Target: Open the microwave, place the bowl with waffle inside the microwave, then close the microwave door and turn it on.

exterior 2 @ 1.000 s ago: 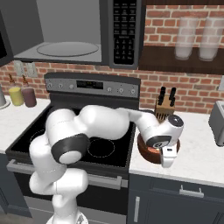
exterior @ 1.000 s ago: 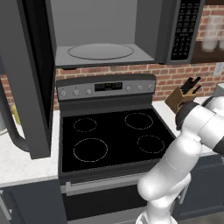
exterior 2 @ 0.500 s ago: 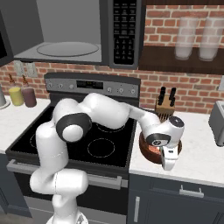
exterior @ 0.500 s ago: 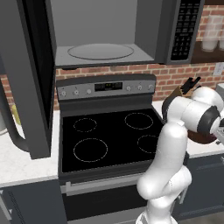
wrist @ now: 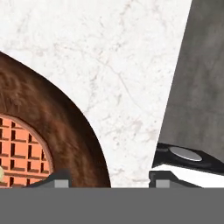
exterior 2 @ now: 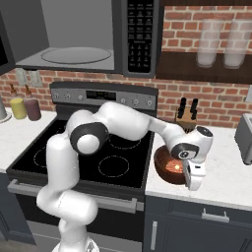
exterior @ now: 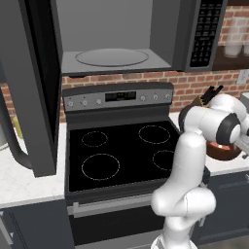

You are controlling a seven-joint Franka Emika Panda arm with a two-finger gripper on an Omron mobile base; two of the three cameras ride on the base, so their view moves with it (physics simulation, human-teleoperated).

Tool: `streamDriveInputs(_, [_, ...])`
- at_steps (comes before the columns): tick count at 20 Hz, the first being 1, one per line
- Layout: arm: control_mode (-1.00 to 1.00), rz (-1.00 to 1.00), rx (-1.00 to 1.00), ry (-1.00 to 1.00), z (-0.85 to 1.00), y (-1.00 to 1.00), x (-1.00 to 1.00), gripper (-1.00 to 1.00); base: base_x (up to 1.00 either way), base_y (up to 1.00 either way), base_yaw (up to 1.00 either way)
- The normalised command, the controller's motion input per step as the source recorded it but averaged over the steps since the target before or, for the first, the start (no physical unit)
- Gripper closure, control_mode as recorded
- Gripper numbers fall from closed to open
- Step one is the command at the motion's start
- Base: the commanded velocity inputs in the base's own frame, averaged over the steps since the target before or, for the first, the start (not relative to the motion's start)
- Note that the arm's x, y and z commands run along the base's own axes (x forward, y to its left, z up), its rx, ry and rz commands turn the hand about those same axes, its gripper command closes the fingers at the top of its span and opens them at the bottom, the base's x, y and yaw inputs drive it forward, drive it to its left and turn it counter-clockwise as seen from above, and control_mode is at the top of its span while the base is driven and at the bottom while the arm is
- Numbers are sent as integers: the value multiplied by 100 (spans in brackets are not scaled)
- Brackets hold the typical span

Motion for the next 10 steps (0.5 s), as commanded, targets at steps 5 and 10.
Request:
streamDriveInputs(5, [-100,0,-8,12,-26,30,0,100,0,0,0])
streamDriveInputs(10, [-100,0,-11,13,-32,44,5,100,0,0,0])
